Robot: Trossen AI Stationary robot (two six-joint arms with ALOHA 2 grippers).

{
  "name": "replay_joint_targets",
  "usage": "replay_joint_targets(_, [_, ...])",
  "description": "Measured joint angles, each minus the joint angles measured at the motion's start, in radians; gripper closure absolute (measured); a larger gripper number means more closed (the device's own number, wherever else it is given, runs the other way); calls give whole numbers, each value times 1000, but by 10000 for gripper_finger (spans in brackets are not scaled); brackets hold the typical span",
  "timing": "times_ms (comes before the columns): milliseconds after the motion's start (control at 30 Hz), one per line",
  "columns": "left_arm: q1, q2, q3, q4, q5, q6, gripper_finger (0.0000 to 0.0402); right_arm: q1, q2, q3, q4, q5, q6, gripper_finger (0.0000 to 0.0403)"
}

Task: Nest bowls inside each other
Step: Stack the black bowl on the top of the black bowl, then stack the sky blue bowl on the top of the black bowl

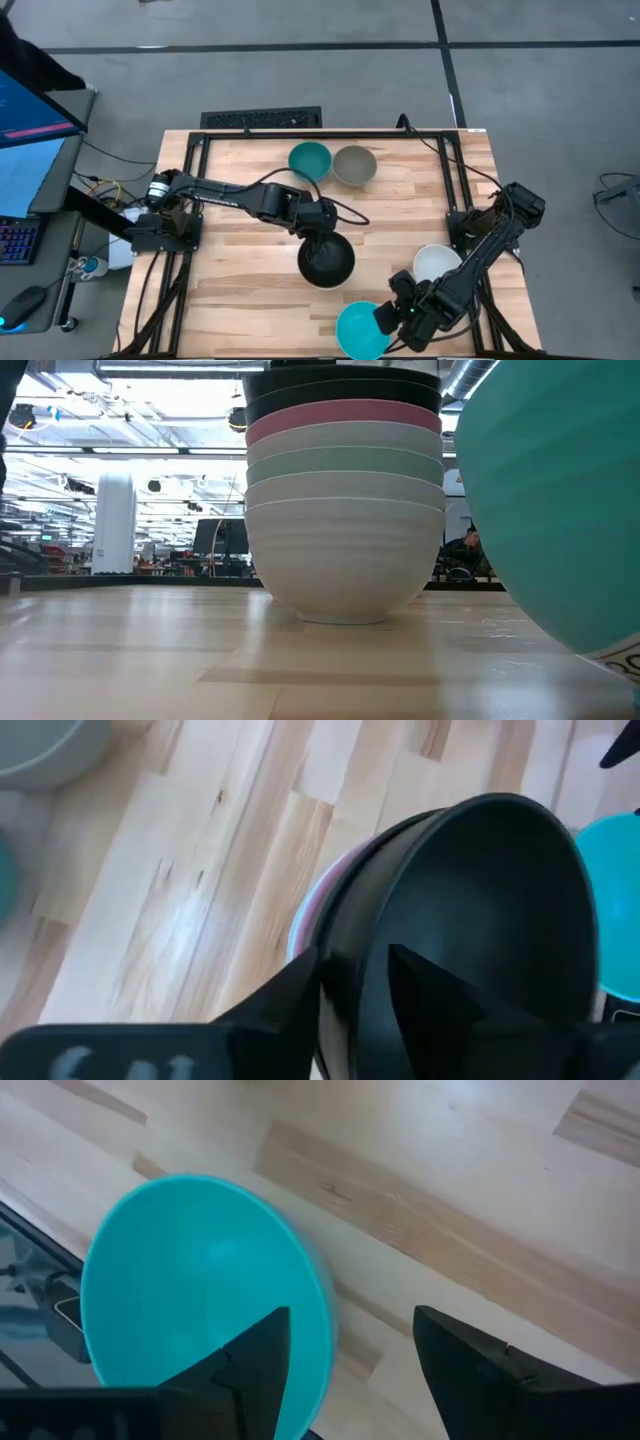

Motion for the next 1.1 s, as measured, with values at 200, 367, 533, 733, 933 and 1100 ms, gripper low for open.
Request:
replay_joint_targets(200, [0,0,0,-31,3,-2,263,5,0,0,33,-22,-4,168])
replay_joint_targets(367, [0,-6,16,-57,4,-6,260,16,0,0,68,-28,-8,168])
replay_joint_targets(533, [0,-11,109,-105,-32,-3,260,29,16,0,111,-44,-1,168])
replay_joint_targets(733, [-12,-11,222,-174,-114,3,260,28,112,0,197,-119,-1,168])
replay_joint_targets(933, [-73,-12,257,-250,-157,-4,260,10,158,0,228,-132,-1,173])
replay_joint_targets(1100, [-202,-11,257,-386,-333,-77,260,-12,183,0,225,-162,-10,236])
